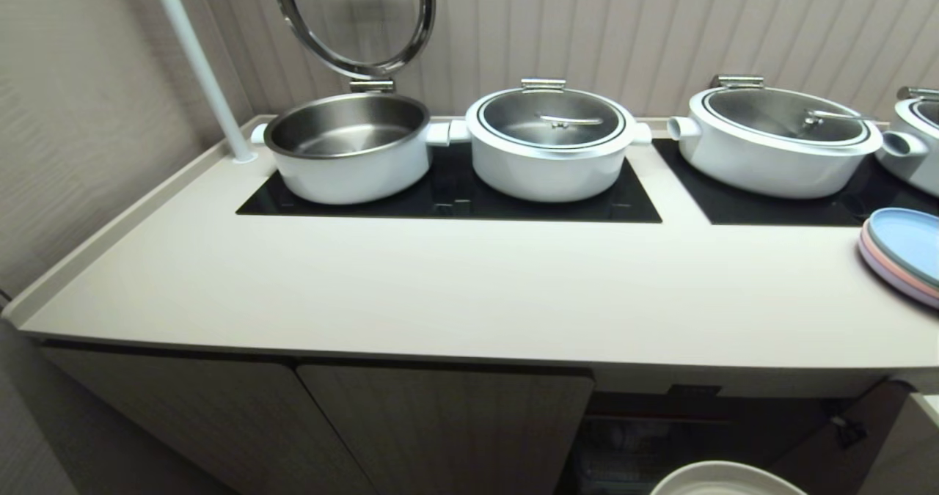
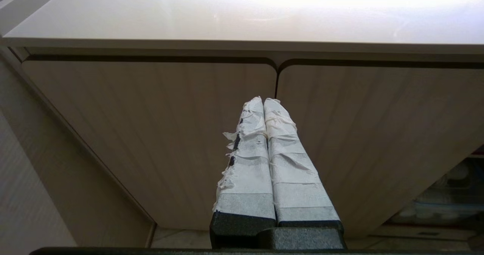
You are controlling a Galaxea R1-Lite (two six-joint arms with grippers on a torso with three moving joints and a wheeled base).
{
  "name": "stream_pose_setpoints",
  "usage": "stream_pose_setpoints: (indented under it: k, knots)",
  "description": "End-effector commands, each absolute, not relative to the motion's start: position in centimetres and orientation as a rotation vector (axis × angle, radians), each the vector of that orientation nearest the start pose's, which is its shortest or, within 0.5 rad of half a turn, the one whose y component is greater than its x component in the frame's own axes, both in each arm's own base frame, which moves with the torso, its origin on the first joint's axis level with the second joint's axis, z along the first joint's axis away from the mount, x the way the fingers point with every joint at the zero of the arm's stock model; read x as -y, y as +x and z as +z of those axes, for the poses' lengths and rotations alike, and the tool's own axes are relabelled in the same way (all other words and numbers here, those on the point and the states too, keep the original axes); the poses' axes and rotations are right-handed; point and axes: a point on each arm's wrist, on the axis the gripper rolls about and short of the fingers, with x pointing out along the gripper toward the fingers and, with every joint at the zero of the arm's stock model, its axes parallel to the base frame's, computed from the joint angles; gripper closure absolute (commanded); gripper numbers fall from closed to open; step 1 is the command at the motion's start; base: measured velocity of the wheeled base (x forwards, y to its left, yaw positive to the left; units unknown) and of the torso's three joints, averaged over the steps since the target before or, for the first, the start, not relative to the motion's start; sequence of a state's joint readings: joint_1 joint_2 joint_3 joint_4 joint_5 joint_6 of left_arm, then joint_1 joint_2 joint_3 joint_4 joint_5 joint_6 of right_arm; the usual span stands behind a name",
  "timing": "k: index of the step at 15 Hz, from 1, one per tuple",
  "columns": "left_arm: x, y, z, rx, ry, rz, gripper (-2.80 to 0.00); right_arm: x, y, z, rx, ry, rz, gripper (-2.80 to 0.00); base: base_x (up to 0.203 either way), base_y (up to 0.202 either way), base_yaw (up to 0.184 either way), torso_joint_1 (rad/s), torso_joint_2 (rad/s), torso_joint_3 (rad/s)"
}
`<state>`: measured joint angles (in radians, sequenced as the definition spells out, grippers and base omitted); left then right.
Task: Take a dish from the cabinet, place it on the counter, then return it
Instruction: Put it back into the cabinet
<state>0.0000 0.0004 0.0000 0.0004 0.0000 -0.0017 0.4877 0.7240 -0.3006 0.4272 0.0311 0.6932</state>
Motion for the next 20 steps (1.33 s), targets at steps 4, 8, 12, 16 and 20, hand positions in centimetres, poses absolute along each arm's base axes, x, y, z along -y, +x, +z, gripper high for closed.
stream_pose_setpoints:
  k: [4, 8, 12, 16, 20]
  knots:
    - [0.0, -2.28, 7.55, 0.0, -0.002, 0.0, 0.0, -1.61, 2.91, 11.89, -0.96, 0.445, 0.167, 0.0, 0.0, 0.0, 0.0, -0.15, 0.32, 0.168]
    - [0.0, -2.28, 7.55, 0.0, -0.003, 0.0, 0.0, -1.61, 2.91, 11.89, -0.96, 0.445, 0.167, 0.0, 0.0, 0.0, 0.0, -0.162, 0.35, 0.187]
    - [0.0, -2.28, 7.55, 0.0, -0.002, 0.0, 0.0, -1.63, 2.95, 12.08, -0.955, 0.447, 0.17, 0.0, 0.0, 0.0, 0.0, -0.196, 0.42, 0.226]
    - [0.0, -2.28, 7.55, 0.0, -0.002, 0.0, 0.0, -1.63, 2.95, 12.08, -0.955, 0.447, 0.17, 0.0, 0.0, 0.0, 0.0, -0.249, 0.55, 0.293]
    - [0.0, -2.28, 7.55, 0.0, -0.002, 0.0, 0.0, -1.58, 2.85, 12.08, -0.951, 0.449, 0.172, 0.0, 0.0, 0.0, 0.0, -0.242, 0.54, 0.294]
